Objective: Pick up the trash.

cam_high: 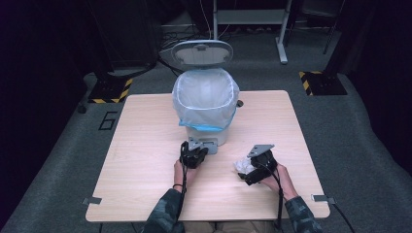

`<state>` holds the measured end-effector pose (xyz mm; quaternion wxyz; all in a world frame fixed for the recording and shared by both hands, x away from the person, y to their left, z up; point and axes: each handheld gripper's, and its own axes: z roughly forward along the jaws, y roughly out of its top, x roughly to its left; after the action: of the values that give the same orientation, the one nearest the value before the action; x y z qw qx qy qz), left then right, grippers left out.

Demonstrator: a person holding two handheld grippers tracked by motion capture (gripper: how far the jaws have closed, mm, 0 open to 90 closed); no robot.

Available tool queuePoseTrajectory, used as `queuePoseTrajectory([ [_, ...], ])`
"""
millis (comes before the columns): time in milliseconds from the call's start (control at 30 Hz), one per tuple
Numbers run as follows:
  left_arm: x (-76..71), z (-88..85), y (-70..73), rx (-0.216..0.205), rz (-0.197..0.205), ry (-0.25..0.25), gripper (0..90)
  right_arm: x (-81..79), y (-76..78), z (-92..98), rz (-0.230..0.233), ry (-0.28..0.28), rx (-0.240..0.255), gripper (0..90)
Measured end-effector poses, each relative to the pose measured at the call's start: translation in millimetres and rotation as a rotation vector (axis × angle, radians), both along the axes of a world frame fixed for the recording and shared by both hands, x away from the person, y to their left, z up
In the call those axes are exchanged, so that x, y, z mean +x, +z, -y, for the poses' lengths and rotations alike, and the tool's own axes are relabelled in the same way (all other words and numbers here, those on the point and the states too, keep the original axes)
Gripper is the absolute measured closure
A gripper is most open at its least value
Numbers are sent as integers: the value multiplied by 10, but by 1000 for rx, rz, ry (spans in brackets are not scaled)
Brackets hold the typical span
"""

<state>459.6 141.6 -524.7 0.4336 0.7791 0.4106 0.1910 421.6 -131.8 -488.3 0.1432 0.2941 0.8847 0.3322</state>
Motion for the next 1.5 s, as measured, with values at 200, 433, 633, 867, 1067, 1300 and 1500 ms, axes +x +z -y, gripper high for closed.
queuePoseTrajectory([
  [200, 12, -12, -1, -16, -5, -4, 900, 84, -66, -72, -32, 4, -8, 33],
  [433, 13, -22, 2, -3, -10, -5, 900, 125, -152, -134, -69, 1, -9, 166],
  [633, 8, -8, -1, -17, -5, -4, 900, 127, -183, -147, -74, -6, -29, 309],
  [867, 3, -5, 0, -13, -7, -2, 900, 127, -200, -116, -90, -33, -13, 512],
  [1067, 3, -5, 0, -12, -7, -2, 900, 117, -202, -84, -93, -60, 4, 598],
  [1300, 2, -2, -1, -8, -4, 0, 900, 118, -205, -35, -89, -79, 21, 682],
  [1500, 1, 0, -1, -5, -1, 0, 900, 111, -165, 0, -85, -84, 47, 684],
])
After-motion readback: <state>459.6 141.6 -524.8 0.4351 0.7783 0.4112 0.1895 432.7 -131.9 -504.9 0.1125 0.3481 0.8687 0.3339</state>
